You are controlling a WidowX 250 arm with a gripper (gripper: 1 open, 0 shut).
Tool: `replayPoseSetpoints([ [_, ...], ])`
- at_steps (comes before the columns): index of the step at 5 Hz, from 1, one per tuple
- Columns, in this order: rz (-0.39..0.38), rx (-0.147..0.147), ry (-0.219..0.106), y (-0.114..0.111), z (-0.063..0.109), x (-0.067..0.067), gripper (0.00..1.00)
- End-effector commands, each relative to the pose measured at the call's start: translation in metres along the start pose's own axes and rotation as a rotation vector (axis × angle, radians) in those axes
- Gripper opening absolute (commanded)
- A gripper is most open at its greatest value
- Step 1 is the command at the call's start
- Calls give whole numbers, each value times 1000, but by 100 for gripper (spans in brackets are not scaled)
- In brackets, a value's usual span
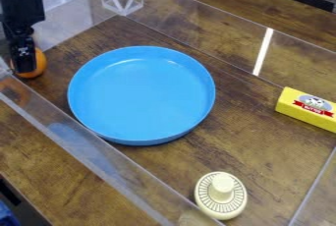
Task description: Put the orange ball in the blue tray
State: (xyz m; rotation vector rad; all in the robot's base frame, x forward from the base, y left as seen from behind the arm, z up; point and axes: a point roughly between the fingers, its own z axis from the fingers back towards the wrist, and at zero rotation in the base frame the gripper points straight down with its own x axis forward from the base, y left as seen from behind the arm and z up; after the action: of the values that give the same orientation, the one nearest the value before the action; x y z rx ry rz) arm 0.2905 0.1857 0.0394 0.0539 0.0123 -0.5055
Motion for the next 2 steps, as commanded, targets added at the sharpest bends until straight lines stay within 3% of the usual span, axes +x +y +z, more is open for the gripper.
replayPoseSetpoints([
  [1,24,31,-17,7,5,-2,100],
  [2,29,32,-19,6,1,-1,0],
])
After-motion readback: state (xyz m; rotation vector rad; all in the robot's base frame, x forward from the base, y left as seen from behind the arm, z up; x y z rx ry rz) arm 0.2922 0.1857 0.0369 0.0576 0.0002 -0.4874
